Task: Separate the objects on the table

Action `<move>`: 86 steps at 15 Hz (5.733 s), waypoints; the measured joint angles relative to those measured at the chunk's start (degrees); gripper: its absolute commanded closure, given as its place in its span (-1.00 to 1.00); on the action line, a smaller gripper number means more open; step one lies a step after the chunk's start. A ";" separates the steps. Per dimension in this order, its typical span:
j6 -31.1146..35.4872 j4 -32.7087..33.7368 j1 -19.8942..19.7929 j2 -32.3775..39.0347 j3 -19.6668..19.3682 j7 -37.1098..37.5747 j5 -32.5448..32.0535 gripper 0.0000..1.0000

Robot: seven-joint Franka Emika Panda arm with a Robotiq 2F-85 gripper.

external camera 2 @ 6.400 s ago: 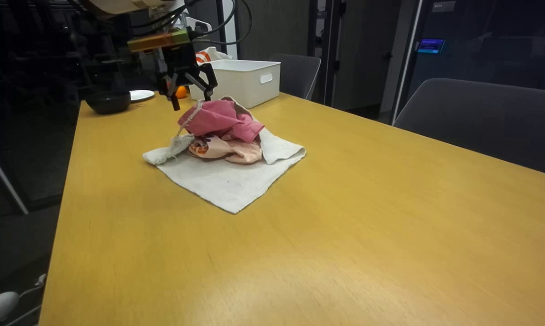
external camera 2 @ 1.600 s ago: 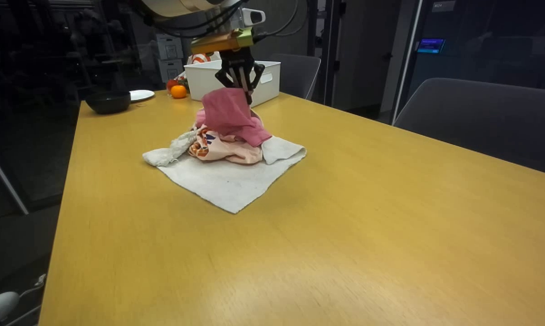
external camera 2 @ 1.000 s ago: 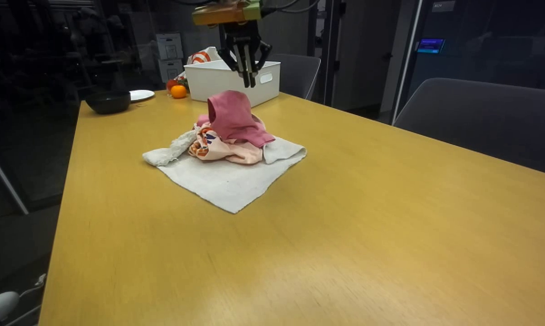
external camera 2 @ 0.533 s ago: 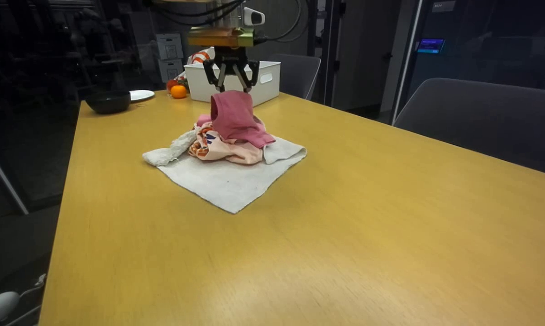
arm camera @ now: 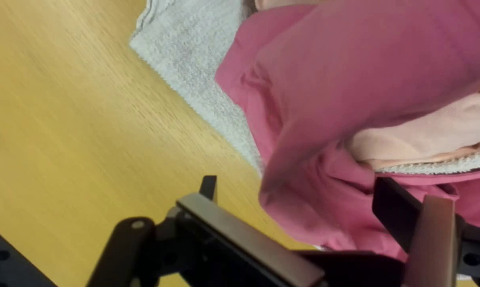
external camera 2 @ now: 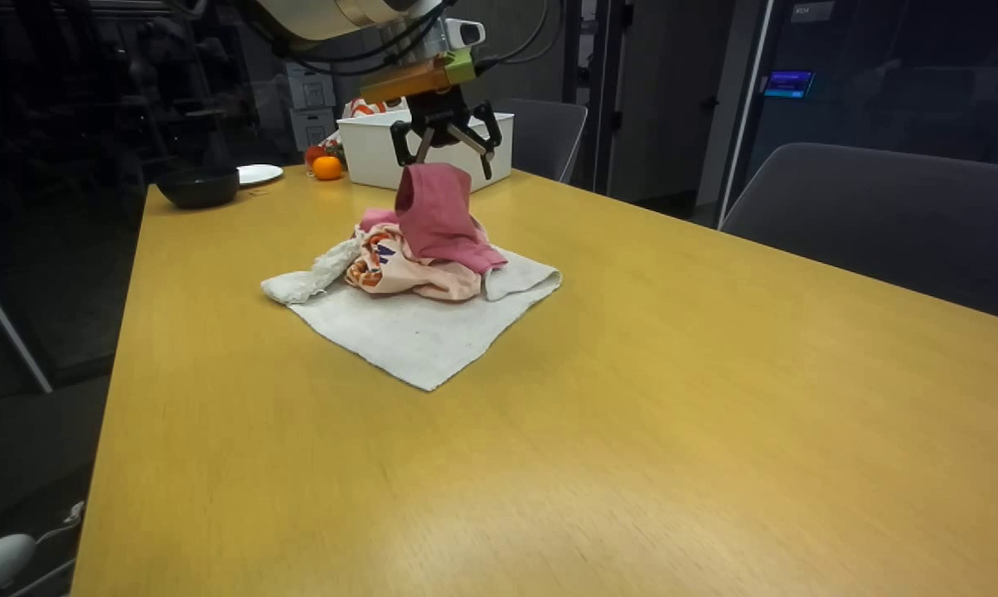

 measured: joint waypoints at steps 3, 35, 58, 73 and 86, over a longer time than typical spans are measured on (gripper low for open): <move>-0.60 -0.05 0.00 2.54 0.00 0.00 -0.13 -1.00; -23.23 13.77 -6.96 6.54 2.60 -14.49 27.83 0.87; -15.34 -11.14 -14.83 -11.23 -15.69 25.71 5.53 0.88; -4.84 -13.34 -6.97 -13.94 -5.89 35.41 10.33 -1.00; -9.89 -5.14 -6.15 3.77 -1.27 7.98 35.11 -0.95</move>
